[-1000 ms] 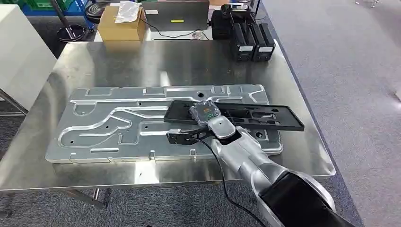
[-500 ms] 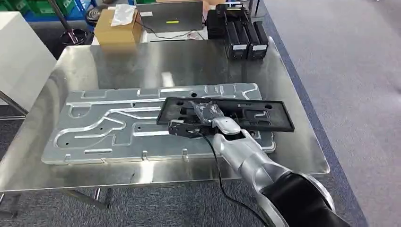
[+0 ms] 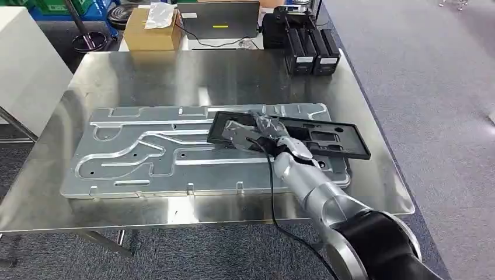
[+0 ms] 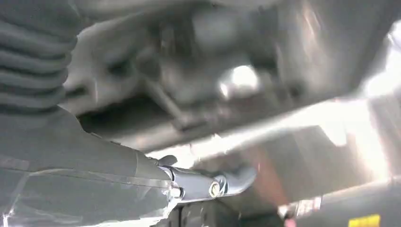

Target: Take the parts from the cabinet and place them on the table.

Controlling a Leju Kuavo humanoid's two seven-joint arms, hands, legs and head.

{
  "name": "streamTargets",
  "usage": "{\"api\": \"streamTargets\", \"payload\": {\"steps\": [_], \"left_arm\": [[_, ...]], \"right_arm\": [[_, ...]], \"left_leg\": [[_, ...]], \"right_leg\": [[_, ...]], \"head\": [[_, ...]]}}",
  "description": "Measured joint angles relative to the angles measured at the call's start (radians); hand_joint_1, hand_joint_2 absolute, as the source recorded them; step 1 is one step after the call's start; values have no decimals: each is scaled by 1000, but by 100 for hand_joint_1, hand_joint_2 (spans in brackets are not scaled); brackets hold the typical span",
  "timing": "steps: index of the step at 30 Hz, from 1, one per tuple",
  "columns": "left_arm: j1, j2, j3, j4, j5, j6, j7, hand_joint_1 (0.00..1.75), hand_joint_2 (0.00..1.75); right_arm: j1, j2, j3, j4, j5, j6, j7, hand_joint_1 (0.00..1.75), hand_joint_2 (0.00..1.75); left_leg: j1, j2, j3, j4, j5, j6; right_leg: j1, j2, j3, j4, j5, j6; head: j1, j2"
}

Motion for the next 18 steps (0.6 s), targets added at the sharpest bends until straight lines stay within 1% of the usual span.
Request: {"api": "streamTargets", "payload": {"steps": [1, 2, 3, 4, 5, 6, 7, 8, 9, 10, 11, 13, 14, 15, 16, 17, 18], "left_arm": [[0, 0, 0, 0, 0, 0, -1, 0, 0], [-3, 0, 0, 0, 1, -6, -13, 0, 0], [-2, 0, 0, 0, 2, -13, -20, 0, 0], [-2, 0, 0, 0, 2, -15, -22, 0, 0], [-2, 0, 0, 0, 2, -16, -23, 0, 0], [-2, 0, 0, 0, 2, -19, -23, 0, 0], [-4, 0, 0, 0, 2, -23, -25, 0, 0], [-5, -2, 0, 0, 2, -25, -26, 0, 0], [-8, -4, 0, 0, 2, -27, -26, 0, 0], [-10, -5, 0, 0, 2, -30, -26, 0, 0], [-11, -5, 0, 0, 3, -30, -26, 0, 0], [-12, -7, 0, 0, 3, -32, -29, 0, 0], [-13, -6, 0, 0, 4, -32, -30, 0, 0], [-14, -6, 0, 0, 4, -33, -33, 0, 0], [-15, -6, 0, 0, 3, -35, -35, 0, 0], [-16, -6, 0, 0, 3, -37, -35, 0, 0], [-19, -6, 0, 0, 3, -38, -35, 0, 0]], "right_arm": [[-2, -2, -10, -1, -14, -3, -5, 0, 0], [-43, -24, -84, -15, -73, -17, -16, 0, 0], [-61, -38, -115, -16, -84, -18, -19, 0, 0], [-64, -45, -128, -17, -86, -18, -20, 0, 0], [-67, -52, -134, -18, -87, -18, -20, 0, 0], [-72, -56, -143, -19, -89, -19, -22, 0, 0], [-80, -60, -151, -25, -99, -22, -30, 0, 0], [-92, -61, -160, -32, -111, -26, -40, 0, 0], [-107, -64, -170, -35, -125, -30, -52, 0, 0], [-121, -65, -179, -37, -139, -33, -61, 0, 0], [-129, -66, -188, -41, -154, -37, -68, 0, 0], [-140, -73, -211, -52, -174, -52, -78, 0, 0], [-148, -76, -221, -58, -180, -60, -81, 0, 0], [-161, -76, -230, -66, -189, -71, -86, 0, 0], [-173, -77, -239, -71, -199, -83, -95, 0, 0], [-181, -79, -251, -76, -209, -92, -104, 0, 0], [-187, -81, -263, -80, -219, -102, -115, 0, 0]], "left_leg": [[-1, 0, -1, -1, 2, 5], [4, 3, -5, -10, 15, 27], [1, 3, -8, -9, 16, 29], [0, 2, -9, -9, 16, 30], [-1, 1, -9, -9, 16, 30], [-1, 0, -8, -7, 16, 30], [-3, 0, -8, -6, 15, 29], [-4, 1, -7, -5, 14, 28], [-5, 2, -10, -5, 13, 27], [-12, 2, -15, 0, 12, 22], [-8, 3, -17, -3, 14, 17], [-6, 2, -13, -9, 16, 7], [-11, 2, -15, -6, 11, 1], [-8, 3, -25, 16, -8, -5], [-7, 3, -47, 71, -44, -8], [-4, 3, -80, 148, -83, -11], [-3, 3, -122, 238, -119, -15]], "right_leg": [[-2, 0, -1, 0, 1, 4], [-6, -2, -58, 124, -84, 19], [-6, -2, -126, 270, -145, 23], [-6, -2, -148, 316, -152, 23], [-6, -2, -147, 311, -136, 21], [-5, -2, -126, 263, -100, 17], [-4, -2, -86, 181, -53, 11], [-2, -2, -39, 83, -8, 4], [1, -2, -12, 16, -2, -4], [6, -3, -7, 1, -3, -5], [9, -2, -10, 5, -3, -5], [12, -2, -9, 1, -2, -12], [0, -5, -4, -9, 5, -20], [-2, -5, -4, -12, 7, -24], [-3, -5, -4, -12, 7, -28], [-2, -5, -4, -12, 6, -29], [-2, -5, -4, -12, 5, -30]], "head": [[-1, 0], [0, 0], [0, 0], [0, 0], [0, 0], [0, 0], [0, 0], [0, 0], [0, 0], [-2, 0], [-1, 0], [-1, 0], [-2, 0], [-2, 0], [-6, 0], [-5, 0], [-5, 0]]}}
